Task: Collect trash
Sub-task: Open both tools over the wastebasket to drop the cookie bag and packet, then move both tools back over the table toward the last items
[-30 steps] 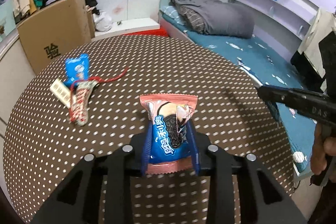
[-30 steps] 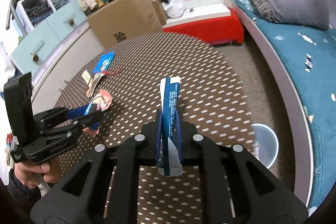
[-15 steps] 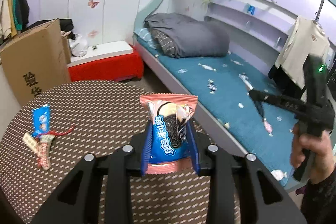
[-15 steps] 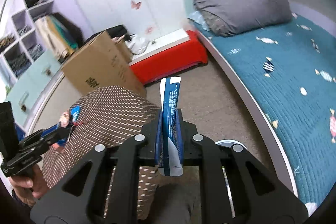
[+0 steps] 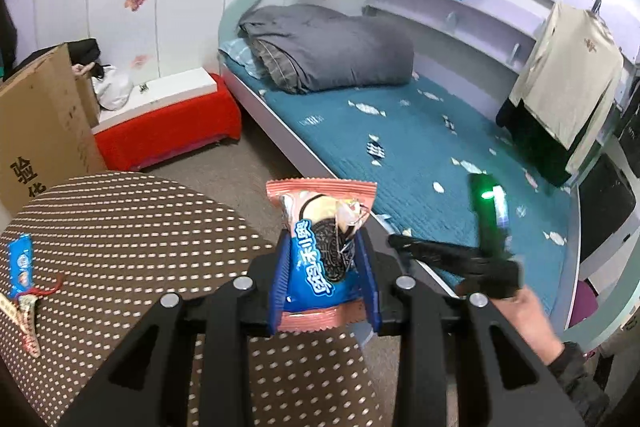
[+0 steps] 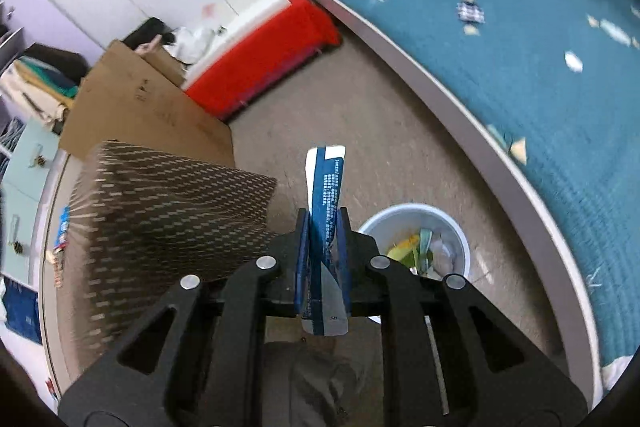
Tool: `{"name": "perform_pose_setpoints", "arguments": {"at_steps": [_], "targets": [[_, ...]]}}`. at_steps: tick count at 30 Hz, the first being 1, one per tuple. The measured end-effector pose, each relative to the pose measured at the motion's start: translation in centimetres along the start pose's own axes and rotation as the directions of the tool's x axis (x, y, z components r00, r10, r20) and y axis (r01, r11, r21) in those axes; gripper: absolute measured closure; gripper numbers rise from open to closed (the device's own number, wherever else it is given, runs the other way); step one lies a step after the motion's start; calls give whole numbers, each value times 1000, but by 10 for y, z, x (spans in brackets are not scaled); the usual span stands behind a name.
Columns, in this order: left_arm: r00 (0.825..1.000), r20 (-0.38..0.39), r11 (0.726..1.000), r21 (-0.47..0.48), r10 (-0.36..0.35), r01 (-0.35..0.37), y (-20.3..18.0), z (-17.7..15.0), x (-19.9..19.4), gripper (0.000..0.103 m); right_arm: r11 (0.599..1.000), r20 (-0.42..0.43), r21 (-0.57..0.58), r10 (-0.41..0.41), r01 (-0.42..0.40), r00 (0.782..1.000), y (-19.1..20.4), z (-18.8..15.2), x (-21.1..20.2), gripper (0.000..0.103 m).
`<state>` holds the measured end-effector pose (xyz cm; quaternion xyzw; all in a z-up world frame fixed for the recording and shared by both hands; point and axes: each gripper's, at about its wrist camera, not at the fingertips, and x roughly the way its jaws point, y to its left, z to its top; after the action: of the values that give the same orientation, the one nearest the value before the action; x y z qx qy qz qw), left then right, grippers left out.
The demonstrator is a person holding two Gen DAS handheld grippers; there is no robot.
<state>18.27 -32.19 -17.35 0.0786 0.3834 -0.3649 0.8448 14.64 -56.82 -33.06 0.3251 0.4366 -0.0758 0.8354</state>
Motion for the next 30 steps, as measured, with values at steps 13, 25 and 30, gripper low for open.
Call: {"name": "perform_pose_setpoints", "arguments": {"at_steps": [13, 25, 30], "targets": [[982, -190, 996, 89, -5, 22, -47, 6, 106, 72, 988, 47, 156, -3, -5, 999, -65, -7, -21, 21], [965, -262, 996, 93, 11, 14, -60, 10, 161, 14, 986, 144, 164, -9, -15, 990, -74, -4, -73, 11], [974, -225, 998, 54, 25, -13, -51, 13, 143, 13, 986, 151, 169, -23, -3, 988, -65, -7, -78, 6]]}}
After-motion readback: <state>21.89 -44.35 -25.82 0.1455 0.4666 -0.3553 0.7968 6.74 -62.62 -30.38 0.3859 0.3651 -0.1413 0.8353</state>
